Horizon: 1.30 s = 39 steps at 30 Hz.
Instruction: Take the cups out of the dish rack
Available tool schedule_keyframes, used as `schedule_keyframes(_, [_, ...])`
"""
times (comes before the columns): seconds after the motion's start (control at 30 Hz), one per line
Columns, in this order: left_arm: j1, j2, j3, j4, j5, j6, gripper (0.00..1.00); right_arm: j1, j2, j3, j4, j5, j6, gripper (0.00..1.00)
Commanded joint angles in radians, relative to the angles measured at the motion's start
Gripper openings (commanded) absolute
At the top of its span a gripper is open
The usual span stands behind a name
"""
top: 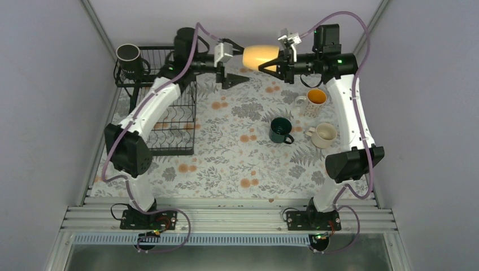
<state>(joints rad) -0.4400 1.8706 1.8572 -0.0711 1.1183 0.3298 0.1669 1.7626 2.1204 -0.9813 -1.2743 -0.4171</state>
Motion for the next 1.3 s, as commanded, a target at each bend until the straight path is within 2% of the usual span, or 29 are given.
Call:
schedule_keyframes(0.0, [0.132, -0.127, 0.100, -0.283, -0.036, 0.240, 1.00, 0.045, 0.082, 0.107, -0.144, 0.401, -0.154, 0.03])
schedule_keyframes(0.13, [0.242, -0.166, 0.265, -0.534, -0.238, 0.438, 1.00, 0.109, 0.192, 0.182, -0.303, 0.598, -0.210, 0.03])
schedule_keyframes(0.33, [0.372, -0.078, 0.591, -0.878, -0.569, 0.752, 1.00, 0.256, 0.182, -0.094, -0.304, 0.898, -0.279, 0.03])
schedule_keyframes(0.43, [0.439, -0.057, 0.590, -0.859, -0.754, 0.864, 1.00, 0.320, 0.214, -0.166, -0.304, 0.989, -0.277, 0.03])
schedule_keyframes(0.5, [0.489, -0.046, 0.567, -0.843, -0.813, 0.910, 1.00, 0.353, 0.238, -0.190, -0.304, 1.022, -0.271, 0.03])
schedule_keyframes(0.63, [0.589, -0.023, 0.545, -0.856, -0.844, 0.950, 1.00, 0.426, 0.291, -0.245, -0.303, 1.112, -0.255, 0.04])
schedule_keyframes(0.83, [0.711, -0.014, 0.500, -0.913, -0.814, 1.017, 1.00, 0.489, 0.367, -0.303, -0.304, 1.234, -0.223, 0.04])
schedule_keyframes(0.97, [0.763, -0.032, 0.487, -0.923, -0.758, 1.021, 1.00, 0.502, 0.390, -0.301, -0.304, 1.248, -0.210, 0.04])
schedule_keyframes(1.07, [0.778, -0.041, 0.492, -0.991, -0.713, 1.063, 1.00, 0.503, 0.399, -0.302, -0.303, 1.241, -0.211, 0.05])
schedule_keyframes(1.1, [0.779, -0.046, 0.492, -1.009, -0.704, 1.075, 1.00, 0.504, 0.404, -0.298, -0.303, 1.241, -0.209, 0.10])
schedule_keyframes(1.17, [0.779, -0.056, 0.488, -1.036, -0.678, 1.088, 1.00, 0.504, 0.413, -0.293, -0.303, 1.235, -0.205, 0.30])
schedule_keyframes(1.27, [0.779, -0.074, 0.494, -1.072, -0.618, 1.097, 1.00, 0.504, 0.412, -0.275, -0.303, 1.230, -0.202, 0.53])
